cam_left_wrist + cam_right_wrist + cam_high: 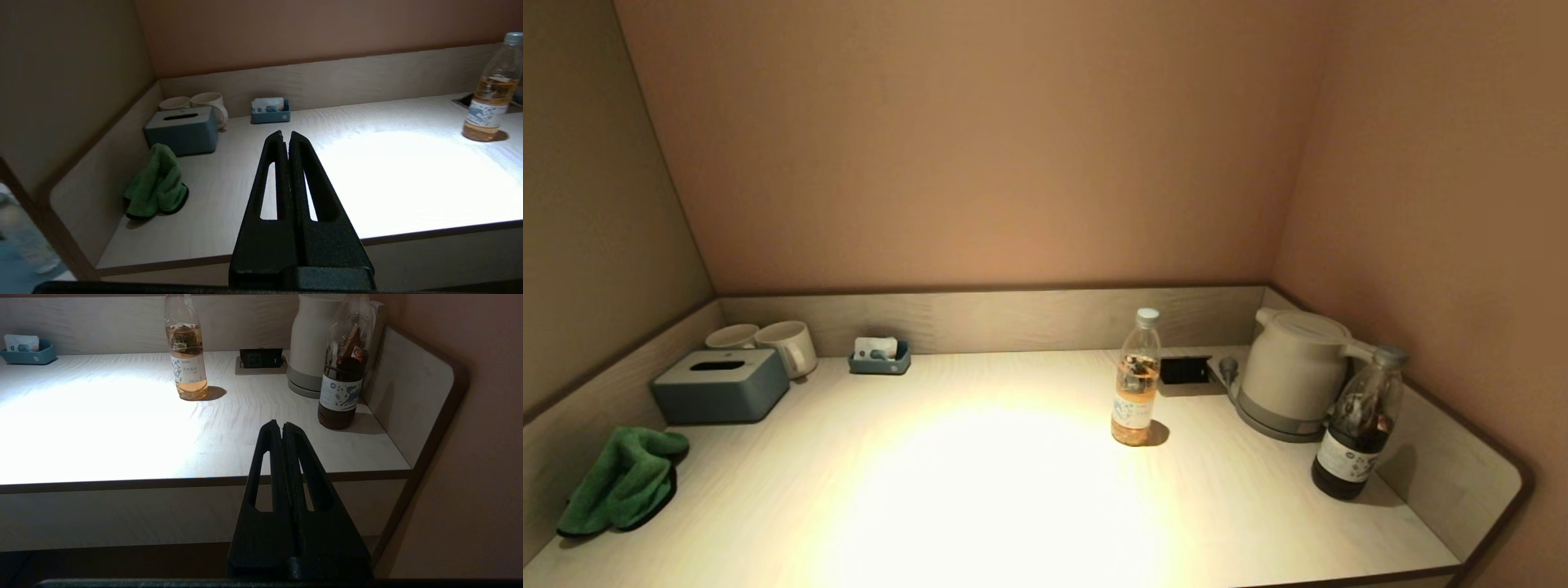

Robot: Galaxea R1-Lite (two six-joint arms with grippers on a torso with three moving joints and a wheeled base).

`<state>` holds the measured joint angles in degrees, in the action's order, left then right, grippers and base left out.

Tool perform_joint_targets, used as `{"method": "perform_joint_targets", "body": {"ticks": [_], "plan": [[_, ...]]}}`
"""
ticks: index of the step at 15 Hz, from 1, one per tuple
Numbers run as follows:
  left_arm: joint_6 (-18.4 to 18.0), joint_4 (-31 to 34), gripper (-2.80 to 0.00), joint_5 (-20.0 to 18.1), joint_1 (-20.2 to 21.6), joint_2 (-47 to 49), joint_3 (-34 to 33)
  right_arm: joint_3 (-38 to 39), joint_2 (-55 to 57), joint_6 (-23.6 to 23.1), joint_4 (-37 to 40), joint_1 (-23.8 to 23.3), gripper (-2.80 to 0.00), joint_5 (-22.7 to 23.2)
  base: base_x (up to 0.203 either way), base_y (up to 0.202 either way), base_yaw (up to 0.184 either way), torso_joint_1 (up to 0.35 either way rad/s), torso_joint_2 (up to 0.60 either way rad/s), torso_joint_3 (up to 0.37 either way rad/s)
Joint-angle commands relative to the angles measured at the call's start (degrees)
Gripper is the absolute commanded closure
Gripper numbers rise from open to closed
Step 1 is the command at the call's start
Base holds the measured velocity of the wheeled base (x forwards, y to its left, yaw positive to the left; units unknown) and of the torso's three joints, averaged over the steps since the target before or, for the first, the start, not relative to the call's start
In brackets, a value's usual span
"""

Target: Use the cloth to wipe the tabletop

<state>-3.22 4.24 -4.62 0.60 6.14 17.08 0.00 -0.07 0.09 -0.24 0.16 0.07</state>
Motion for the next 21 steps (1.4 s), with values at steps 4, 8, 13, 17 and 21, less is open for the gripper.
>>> {"method": "perform_joint_targets", "body": {"ticks": [4,8,13,17,21], "plan": [[-5.5,-0.8,0.0,3.2,0.0,-6.1,-2.1,0.0,0.1,0.0,0.0,0.0,0.0,0.0,0.0,0.0,0.0,0.0,0.0,0.0],[-4.7,-3.8,0.0,3.0,-0.1,-6.1,-5.7,0.0,0.1,0.0,0.0,0.0,0.0,0.0,0.0,0.0,0.0,0.0,0.0,0.0],[-4.4,-11.1,0.0,2.8,-0.1,-6.1,-13.5,0.0,0.1,0.0,0.0,0.0,0.0,0.0,0.0,0.0,0.0,0.0,0.0,0.0],[-4.4,-12.6,0.0,2.6,-0.1,-6.1,-16.7,0.0,0.1,0.0,0.0,0.0,0.0,0.0,0.0,0.0,0.0,0.0,0.0,0.0],[-4.1,-11.5,0.0,2.6,-0.1,-6.1,-17.0,0.0,0.1,0.0,0.0,0.0,0.0,0.0,0.0,0.0,0.0,0.0,0.0,0.0]]}}
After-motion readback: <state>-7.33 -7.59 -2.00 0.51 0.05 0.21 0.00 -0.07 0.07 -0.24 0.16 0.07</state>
